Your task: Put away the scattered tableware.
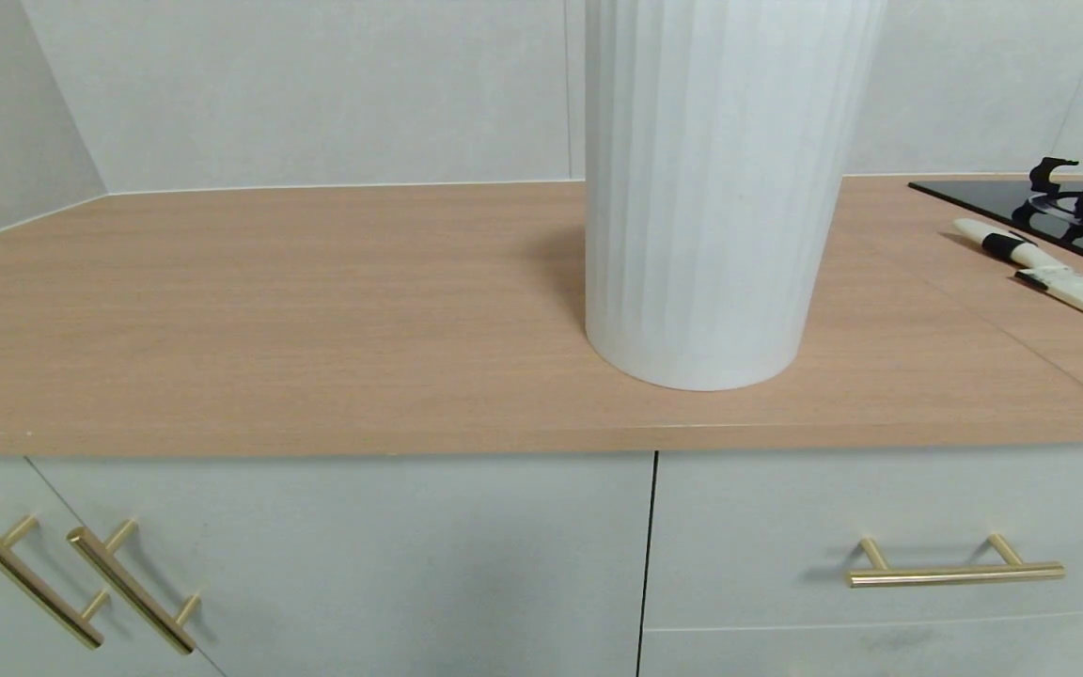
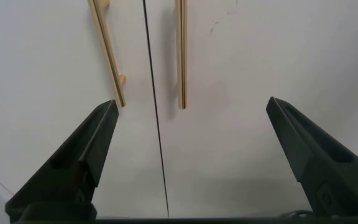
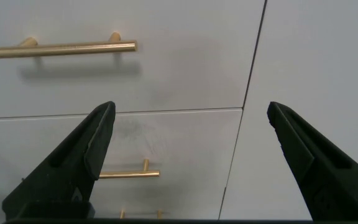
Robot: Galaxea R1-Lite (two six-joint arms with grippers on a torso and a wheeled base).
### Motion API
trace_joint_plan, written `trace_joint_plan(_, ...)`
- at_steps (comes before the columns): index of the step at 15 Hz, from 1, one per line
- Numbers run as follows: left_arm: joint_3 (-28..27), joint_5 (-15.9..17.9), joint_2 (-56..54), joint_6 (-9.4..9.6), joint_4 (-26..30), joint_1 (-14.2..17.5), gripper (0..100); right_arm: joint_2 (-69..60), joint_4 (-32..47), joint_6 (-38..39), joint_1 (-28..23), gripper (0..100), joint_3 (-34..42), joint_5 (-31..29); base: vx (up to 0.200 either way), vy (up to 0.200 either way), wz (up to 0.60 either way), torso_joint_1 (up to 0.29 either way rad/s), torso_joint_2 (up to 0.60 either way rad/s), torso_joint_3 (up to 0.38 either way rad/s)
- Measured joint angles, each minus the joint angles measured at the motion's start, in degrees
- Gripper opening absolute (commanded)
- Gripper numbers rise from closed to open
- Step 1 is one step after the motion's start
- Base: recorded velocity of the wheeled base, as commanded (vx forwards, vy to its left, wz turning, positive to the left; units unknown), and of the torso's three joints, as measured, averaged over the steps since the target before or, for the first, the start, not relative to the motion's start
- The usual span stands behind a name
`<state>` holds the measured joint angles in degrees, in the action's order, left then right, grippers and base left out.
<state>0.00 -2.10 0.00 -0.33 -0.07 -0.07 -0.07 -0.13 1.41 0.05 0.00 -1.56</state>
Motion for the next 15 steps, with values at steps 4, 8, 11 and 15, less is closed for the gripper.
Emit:
trace_joint_plan(4,0.00,0.00,0.00,0.01,0.00,0.00,100,0.00,-0.02,0.06,0.02,100,0.00,-0.02,0.000,0.000,0.00,0.000,0.00,0.000)
trace_joint_plan(8,-0.07,0.00,0.00,0.01,-0.09,-0.02,100,0.00,-0.02,0.24,0.02,100,0.00,-0.11,0.000,0.000,0.00,0.011,-0.13,-0.196)
trace_joint_plan(11,-0.02,0.02,0.00,0.00,-0.04,-0.02,100,0.00,-0.02,0.24,0.05,100,0.00,-0.11,0.000,0.000,0.00,0.058,-0.47,-0.356)
trace_joint_plan(15,0.00,0.02,0.00,0.01,0.00,0.00,100,0.00,-0.02,0.26,0.05,100,0.00,-0.21,0.000,0.000,0.00,0.118,-0.49,-0.337)
